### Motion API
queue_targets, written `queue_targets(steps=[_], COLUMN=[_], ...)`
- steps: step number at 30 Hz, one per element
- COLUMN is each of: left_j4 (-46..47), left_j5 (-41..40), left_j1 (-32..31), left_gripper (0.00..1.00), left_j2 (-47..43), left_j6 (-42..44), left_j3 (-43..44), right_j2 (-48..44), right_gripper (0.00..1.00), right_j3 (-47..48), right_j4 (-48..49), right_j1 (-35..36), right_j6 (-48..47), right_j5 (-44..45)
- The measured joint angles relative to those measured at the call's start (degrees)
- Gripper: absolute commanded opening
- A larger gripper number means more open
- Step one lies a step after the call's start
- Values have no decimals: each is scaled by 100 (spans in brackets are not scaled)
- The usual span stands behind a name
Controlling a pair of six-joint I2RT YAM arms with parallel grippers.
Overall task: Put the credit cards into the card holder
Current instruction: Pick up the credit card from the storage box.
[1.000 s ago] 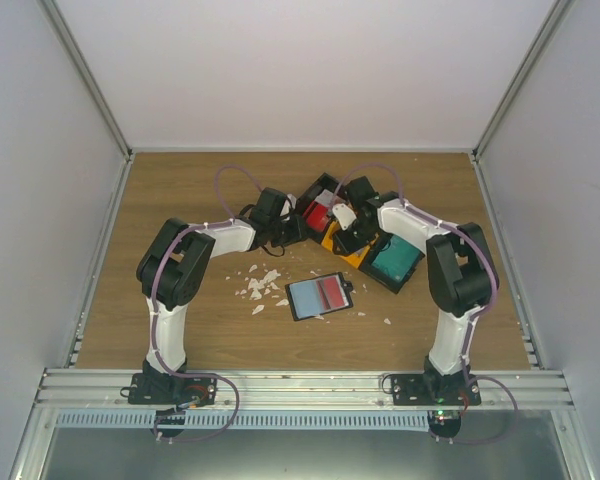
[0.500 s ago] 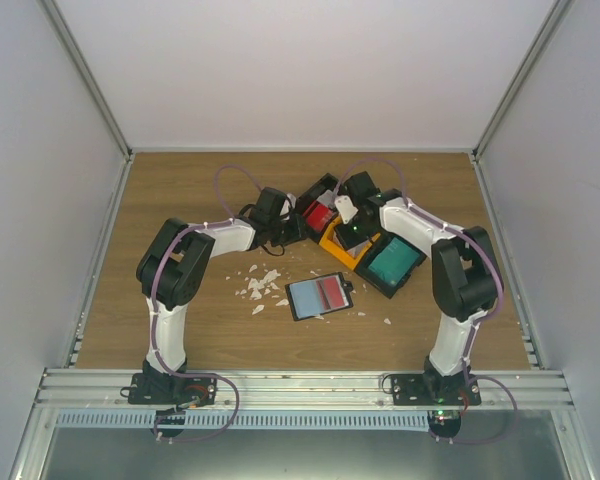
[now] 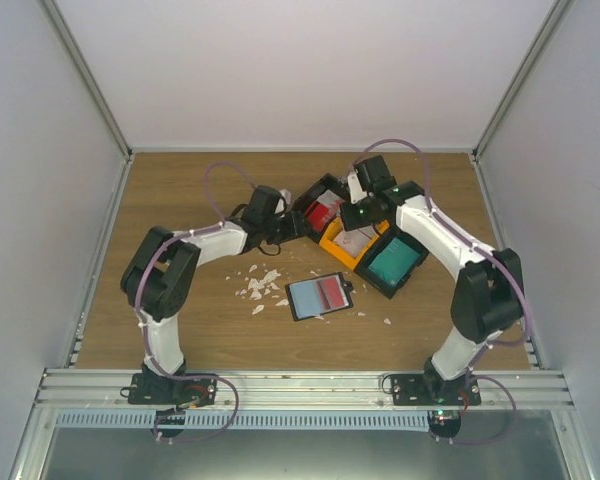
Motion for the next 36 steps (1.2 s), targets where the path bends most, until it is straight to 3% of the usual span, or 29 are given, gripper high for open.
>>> queue_targets(steps=[5,12,17,22,28,36], left_j4=[57,195,485,787,1121,1801], left_j5=[-232,-348,136,881,1523,1967], left_j1=[0,0,2,-7,-157,-332], left_gripper=[70,76,77,75,53,14], left_j2=[-863,-2828,-4046,-4465,-4487,-4520], left_j6=[-79,-256,-702,-1220,-1744,-2389], left_j3=[-616,-1751,-2455,-2868,-3023,-3163], right_j2=[-525,-1338,-1676,-1915,-2166,-2319], right_gripper=[1,1,0,0,0,1], right_j3=[-61,-1182,-2138,-2959,-3563,-3840], right_j4=[446,1707,2870,4170,5469,6190], right_j1=[0,0,9,109,295,350], right_j6=[898,2413,3687,5082,6369,7034], right_j5=[-728,-2474,-3703,-4564,-5042,-5143])
